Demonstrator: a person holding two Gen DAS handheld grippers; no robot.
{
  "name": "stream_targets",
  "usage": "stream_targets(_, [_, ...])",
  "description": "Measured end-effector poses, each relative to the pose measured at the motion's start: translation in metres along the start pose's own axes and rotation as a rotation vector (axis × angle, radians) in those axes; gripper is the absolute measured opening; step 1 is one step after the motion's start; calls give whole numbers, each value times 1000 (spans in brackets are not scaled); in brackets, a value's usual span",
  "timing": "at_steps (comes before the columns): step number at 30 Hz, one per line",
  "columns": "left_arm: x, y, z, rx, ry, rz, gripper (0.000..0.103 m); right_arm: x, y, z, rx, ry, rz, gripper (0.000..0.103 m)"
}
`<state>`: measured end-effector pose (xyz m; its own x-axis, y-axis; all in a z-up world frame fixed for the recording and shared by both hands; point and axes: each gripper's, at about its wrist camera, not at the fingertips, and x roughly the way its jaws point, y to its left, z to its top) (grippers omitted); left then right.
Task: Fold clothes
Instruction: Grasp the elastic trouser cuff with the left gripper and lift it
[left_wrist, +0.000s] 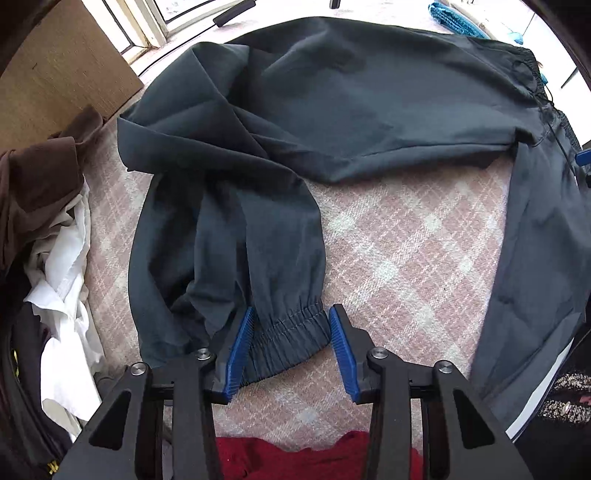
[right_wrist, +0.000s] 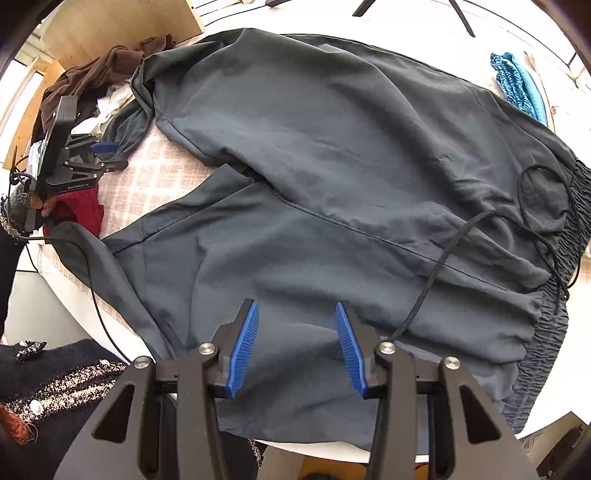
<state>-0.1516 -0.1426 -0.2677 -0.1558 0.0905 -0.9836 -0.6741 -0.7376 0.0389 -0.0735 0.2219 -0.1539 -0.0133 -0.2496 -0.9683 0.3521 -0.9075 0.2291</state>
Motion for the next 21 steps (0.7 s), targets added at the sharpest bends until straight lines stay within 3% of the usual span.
stream_targets(2, [-13,15,1,-34,-3,-18,16,3,-3,9,4,-1,-1,43])
stream_targets(4, [-34,34,1,-79,-22,-37,15,8,-5,18,1,4,-22,43])
stream_targets(9, [-159,110,-8,-278,-211,-62,15,17,-8,33,-13,20,-64,43])
stream_targets(14, [-273,178,-22,-430,-310,-55,15,27,-6,54,-46,24,-93,43])
stream_targets(17, [-308,197,-31,-473,-303,-58,15,33,-5,67,-60,24,-94,43])
stream_targets(21, [-326,199,-43,-483,-250,-26,15,33,-2,87,-75,-9,-104,43])
